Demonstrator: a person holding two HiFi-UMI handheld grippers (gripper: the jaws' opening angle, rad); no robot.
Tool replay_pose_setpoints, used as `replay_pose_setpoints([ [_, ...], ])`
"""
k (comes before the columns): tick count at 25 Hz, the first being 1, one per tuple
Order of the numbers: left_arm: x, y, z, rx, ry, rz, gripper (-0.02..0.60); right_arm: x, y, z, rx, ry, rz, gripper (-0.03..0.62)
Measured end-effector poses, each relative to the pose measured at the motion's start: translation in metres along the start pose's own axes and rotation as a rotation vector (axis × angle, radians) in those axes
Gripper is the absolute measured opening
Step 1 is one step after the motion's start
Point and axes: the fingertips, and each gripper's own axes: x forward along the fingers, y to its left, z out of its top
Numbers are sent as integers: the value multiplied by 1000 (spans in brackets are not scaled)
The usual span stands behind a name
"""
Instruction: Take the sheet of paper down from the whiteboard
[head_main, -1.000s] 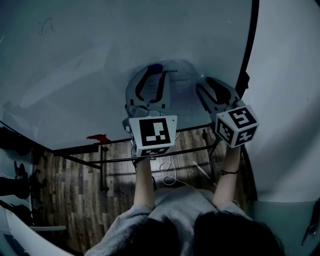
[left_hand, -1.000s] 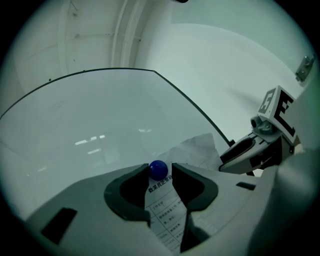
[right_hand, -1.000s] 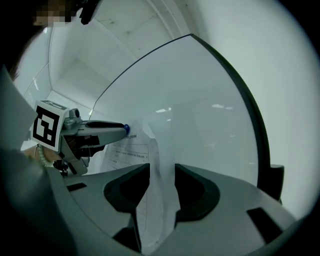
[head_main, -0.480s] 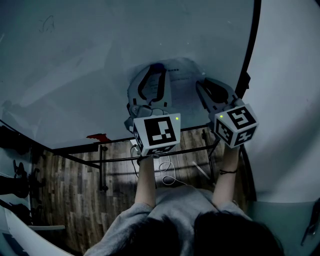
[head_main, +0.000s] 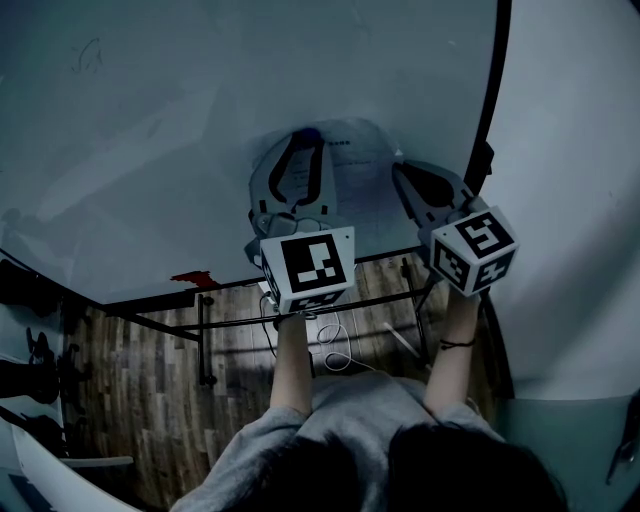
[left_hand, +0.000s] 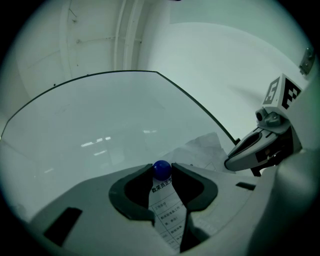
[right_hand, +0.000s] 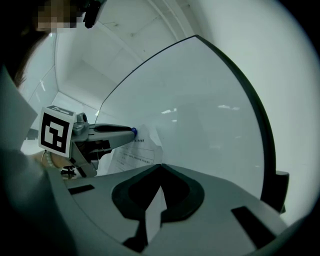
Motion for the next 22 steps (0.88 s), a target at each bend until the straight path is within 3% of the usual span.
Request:
replay_pose_setpoints([
  [22, -3, 4, 0, -10, 12, 21, 121, 1, 13, -33, 76, 128, 125, 0],
])
